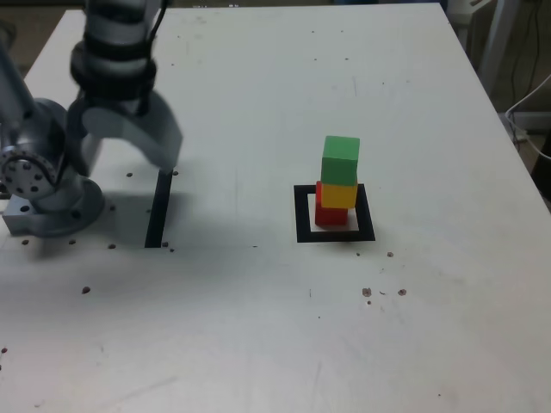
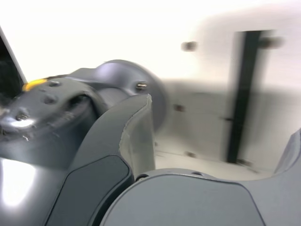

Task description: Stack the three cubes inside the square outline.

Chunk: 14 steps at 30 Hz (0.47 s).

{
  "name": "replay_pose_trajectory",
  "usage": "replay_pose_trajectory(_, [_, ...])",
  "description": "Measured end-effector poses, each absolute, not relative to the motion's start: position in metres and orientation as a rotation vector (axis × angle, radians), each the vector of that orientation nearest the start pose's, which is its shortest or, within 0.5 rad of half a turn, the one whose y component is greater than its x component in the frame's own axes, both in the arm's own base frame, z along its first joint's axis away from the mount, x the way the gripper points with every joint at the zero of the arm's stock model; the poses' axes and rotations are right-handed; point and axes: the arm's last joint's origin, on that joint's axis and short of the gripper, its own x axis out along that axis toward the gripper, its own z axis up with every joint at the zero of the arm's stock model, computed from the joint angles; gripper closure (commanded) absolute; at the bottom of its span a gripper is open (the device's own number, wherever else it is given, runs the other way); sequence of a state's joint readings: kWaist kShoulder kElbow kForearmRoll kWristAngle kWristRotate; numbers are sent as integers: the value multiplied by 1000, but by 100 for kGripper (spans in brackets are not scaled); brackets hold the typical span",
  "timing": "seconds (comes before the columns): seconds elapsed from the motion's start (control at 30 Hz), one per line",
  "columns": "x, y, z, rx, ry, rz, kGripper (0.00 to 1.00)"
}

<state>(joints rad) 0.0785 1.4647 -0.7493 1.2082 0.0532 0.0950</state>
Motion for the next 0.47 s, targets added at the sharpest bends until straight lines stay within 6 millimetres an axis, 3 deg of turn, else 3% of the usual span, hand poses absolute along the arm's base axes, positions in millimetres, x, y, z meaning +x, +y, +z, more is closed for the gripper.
replay_pose_trajectory(0.17, [121, 6, 234, 65, 1929, -44, 0])
replay_pose_trajectory(0.47, [107, -25, 238, 109, 1847, -172, 0])
